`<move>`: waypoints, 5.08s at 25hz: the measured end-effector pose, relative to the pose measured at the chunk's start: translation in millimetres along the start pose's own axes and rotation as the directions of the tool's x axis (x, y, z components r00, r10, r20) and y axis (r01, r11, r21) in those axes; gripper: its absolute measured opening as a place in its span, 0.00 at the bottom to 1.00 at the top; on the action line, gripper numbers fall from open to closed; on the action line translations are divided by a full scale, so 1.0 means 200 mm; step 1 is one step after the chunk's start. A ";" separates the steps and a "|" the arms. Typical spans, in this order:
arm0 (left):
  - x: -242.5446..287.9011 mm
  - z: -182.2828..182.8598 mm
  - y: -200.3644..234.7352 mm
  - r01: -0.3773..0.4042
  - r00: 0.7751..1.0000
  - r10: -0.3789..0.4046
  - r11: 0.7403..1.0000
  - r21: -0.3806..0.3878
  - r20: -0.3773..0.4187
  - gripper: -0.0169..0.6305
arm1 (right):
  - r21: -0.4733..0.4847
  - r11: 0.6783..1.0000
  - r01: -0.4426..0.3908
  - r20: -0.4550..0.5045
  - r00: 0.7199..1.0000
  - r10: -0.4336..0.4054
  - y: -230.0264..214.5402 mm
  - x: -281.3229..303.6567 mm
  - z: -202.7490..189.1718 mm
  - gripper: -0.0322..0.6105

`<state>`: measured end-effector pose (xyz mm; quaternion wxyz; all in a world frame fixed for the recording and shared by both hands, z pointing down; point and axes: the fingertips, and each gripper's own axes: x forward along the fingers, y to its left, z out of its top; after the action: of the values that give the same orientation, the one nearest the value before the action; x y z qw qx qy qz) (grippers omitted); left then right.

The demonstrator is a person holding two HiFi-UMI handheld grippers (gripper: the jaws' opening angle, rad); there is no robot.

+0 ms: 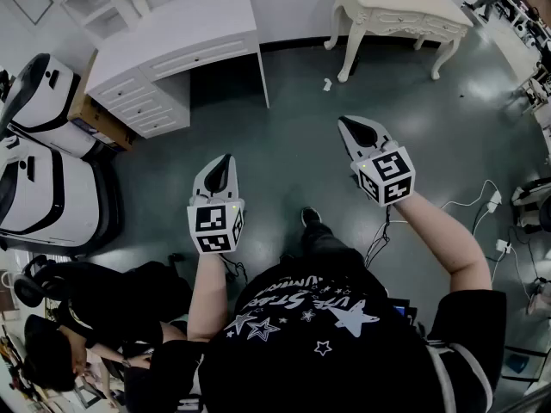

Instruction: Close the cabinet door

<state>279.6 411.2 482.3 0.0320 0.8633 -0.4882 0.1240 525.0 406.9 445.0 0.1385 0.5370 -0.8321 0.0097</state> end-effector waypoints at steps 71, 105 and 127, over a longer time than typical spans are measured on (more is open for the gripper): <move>1.07 0.38 2.85 -0.565 0.810 0.568 0.822 -0.070 0.146 0.72 | 0.038 0.872 -0.488 0.352 0.823 0.446 0.35 3.45 1.07 0.06; 0.81 1.29 5.23 -0.484 0.729 0.405 0.875 -0.002 0.552 0.69 | -0.098 0.857 -0.507 0.506 0.716 0.481 1.76 4.85 2.54 0.06; 1.02 1.52 5.66 -0.528 0.666 0.533 0.831 -0.175 0.522 0.26 | -0.010 0.862 -0.506 0.497 0.746 0.443 1.58 5.12 2.50 0.06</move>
<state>-527.4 -402.3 164.3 -0.1435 0.6814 -0.7063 -0.1274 -261.6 -454.3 253.4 -0.1148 0.2998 -0.9464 -0.0371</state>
